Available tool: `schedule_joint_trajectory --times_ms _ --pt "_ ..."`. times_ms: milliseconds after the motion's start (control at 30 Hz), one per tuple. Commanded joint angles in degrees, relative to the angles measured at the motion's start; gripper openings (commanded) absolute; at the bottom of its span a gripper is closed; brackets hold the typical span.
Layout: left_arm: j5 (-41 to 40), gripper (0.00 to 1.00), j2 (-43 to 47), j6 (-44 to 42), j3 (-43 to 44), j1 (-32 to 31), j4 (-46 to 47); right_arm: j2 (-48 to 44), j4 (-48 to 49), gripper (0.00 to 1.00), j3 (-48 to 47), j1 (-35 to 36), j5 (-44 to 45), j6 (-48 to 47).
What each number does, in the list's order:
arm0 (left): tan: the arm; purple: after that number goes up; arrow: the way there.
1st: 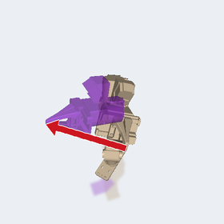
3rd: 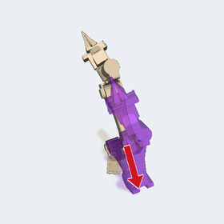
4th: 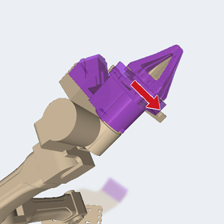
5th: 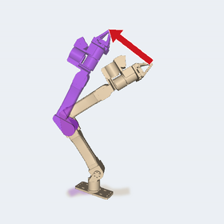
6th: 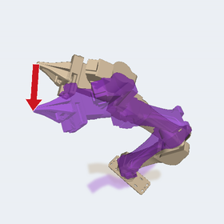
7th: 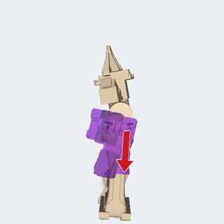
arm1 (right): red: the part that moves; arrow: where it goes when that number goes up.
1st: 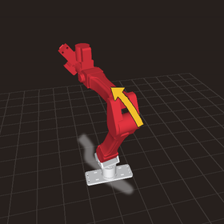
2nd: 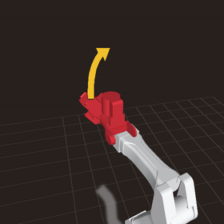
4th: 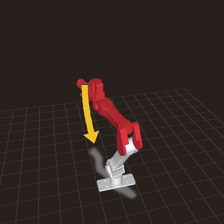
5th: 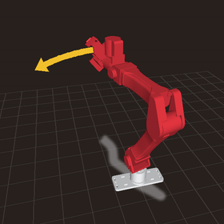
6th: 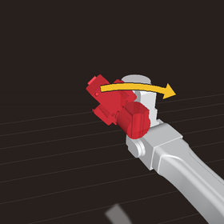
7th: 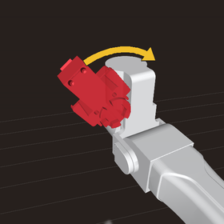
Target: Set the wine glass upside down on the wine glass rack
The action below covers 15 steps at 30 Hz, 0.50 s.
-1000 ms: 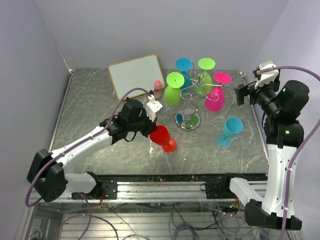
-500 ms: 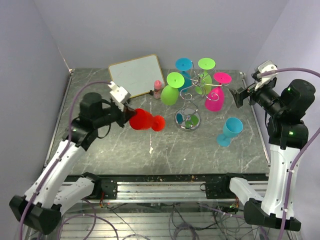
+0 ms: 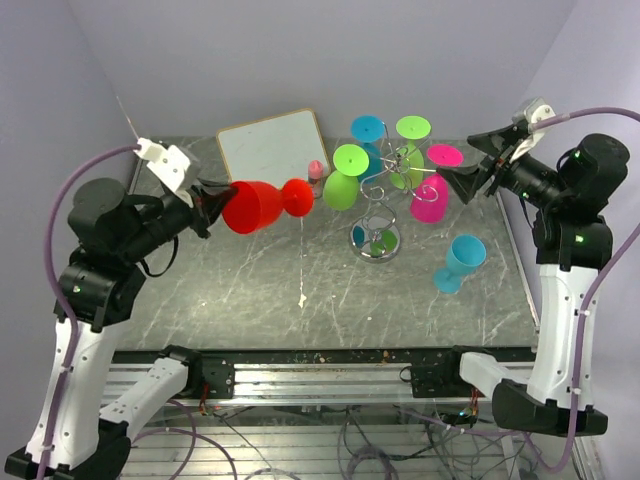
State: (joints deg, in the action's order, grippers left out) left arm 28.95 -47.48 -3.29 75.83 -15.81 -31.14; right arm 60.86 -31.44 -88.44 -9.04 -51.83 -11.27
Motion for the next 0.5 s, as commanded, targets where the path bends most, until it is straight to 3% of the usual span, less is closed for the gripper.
schedule_joint_trajectory --times_ms 0,100,200,467 --pt "-2.47 0.07 -1.73 3.14 7.93 0.57 -1.39 1.87 7.54 0.84 -2.32 2.88 -4.83 8.97" --pt "-3.22 0.07 -3.56 4.95 11.58 0.57 -0.20 4.43 9.50 0.83 -3.44 7.05 -2.86 11.41" --pt "-3.86 0.07 -5.16 6.58 13.99 0.56 2.28 7.66 8.20 0.83 -6.60 15.95 3.32 10.56" --pt "-4.63 0.07 -7.73 7.34 15.55 0.61 7.40 17.55 8.90 0.82 -10.71 32.07 5.44 12.82"
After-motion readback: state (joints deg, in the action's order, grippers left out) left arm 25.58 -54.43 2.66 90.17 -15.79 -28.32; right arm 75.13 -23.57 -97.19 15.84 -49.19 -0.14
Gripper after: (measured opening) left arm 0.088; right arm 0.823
